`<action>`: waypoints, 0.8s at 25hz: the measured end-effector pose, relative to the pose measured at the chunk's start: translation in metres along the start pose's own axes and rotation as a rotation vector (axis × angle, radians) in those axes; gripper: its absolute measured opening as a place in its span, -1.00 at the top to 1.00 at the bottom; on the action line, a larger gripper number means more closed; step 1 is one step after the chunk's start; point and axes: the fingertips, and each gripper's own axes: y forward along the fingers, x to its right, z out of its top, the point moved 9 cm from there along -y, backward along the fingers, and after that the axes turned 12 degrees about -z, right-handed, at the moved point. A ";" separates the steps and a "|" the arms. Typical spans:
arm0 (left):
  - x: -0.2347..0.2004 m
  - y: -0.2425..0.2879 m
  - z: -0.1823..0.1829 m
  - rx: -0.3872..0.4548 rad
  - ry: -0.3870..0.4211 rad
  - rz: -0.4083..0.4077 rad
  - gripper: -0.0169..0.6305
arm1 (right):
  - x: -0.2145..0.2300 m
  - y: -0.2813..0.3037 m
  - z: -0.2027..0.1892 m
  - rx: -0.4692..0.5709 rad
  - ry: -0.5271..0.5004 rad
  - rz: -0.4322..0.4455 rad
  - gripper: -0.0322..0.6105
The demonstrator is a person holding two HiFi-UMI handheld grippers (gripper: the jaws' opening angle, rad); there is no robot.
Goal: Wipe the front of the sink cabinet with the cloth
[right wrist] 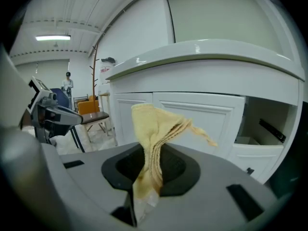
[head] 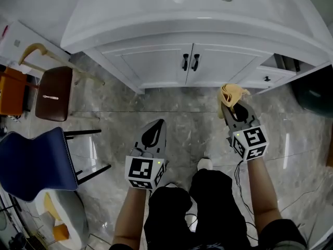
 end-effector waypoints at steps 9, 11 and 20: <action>-0.054 0.058 -0.014 0.195 0.081 0.006 0.91 | 0.013 0.070 -0.001 0.264 -0.004 0.026 0.64; -0.063 0.061 -0.019 0.227 0.092 0.009 0.91 | 0.005 0.079 0.002 0.318 -0.024 0.043 0.64; -0.065 0.075 -0.019 0.350 0.159 -0.001 0.91 | -0.010 0.095 0.037 0.479 -0.101 0.043 0.64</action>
